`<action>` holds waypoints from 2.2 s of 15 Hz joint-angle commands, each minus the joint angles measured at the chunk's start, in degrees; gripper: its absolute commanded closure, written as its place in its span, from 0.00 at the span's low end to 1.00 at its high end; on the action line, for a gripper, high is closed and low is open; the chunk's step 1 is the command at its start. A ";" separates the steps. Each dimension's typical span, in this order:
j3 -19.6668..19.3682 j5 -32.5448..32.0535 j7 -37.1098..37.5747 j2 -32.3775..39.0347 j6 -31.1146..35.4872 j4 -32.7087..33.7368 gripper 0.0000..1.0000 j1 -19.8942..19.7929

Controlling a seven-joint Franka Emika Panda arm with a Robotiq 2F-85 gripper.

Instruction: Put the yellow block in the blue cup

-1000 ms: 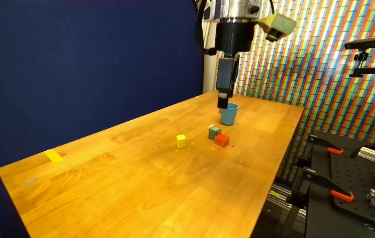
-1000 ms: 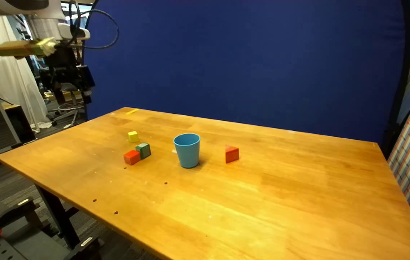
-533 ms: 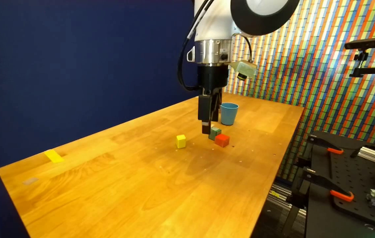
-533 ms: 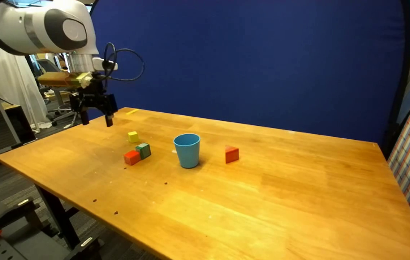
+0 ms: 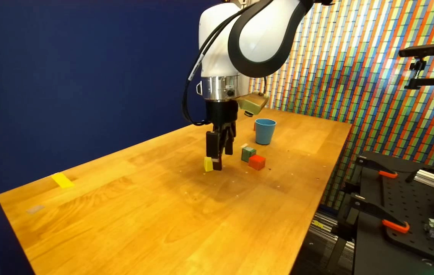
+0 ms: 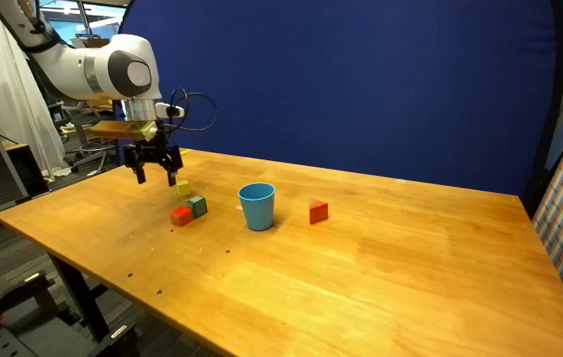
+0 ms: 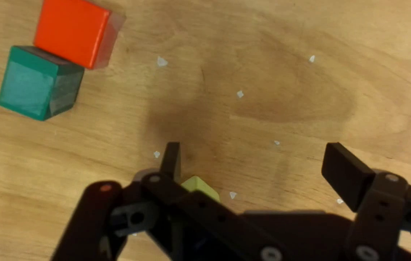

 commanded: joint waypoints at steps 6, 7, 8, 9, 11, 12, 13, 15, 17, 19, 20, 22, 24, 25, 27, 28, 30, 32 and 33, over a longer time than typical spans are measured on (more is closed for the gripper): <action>-5.41 -3.77 0.97 10.62 -1.02 13.28 0.00 3.80; -5.92 -4.12 1.15 11.44 -0.95 14.18 0.00 4.08; -6.41 -4.51 1.30 12.17 -0.92 14.98 0.00 4.37; -6.86 -4.99 1.12 12.82 -1.03 15.72 0.25 4.59; -7.03 -4.96 0.95 12.91 -1.87 16.16 0.34 4.63; -7.16 -4.85 1.20 12.30 -2.23 15.69 0.44 4.67; -7.31 -4.85 1.57 10.75 -3.18 14.43 0.51 4.78; -7.82 -5.11 2.56 7.85 -5.42 12.15 0.66 4.96; -8.65 -5.63 4.33 4.43 -8.32 9.82 0.79 5.24; -9.26 -6.23 6.27 0.33 -11.21 7.43 0.79 5.19; -9.70 -7.17 7.59 -1.98 -12.96 6.56 0.79 5.31; -10.39 -10.06 10.37 -6.41 -16.04 5.24 0.79 5.33; -11.09 -13.67 14.10 -10.43 -17.51 3.61 0.79 4.66; -11.32 -15.22 16.05 -11.87 -18.22 3.22 0.79 4.12; -12.08 -17.60 19.45 -13.50 -18.47 2.38 0.79 2.50; -12.27 -18.20 20.38 -13.89 -18.52 2.14 0.79 1.63; -12.88 -19.15 21.87 -13.64 -18.33 2.05 0.79 -0.27; -13.49 -19.46 22.45 -12.54 -17.63 2.25 0.79 -1.99; -13.73 -19.32 22.55 -12.07 -17.30 2.19 0.79 -2.86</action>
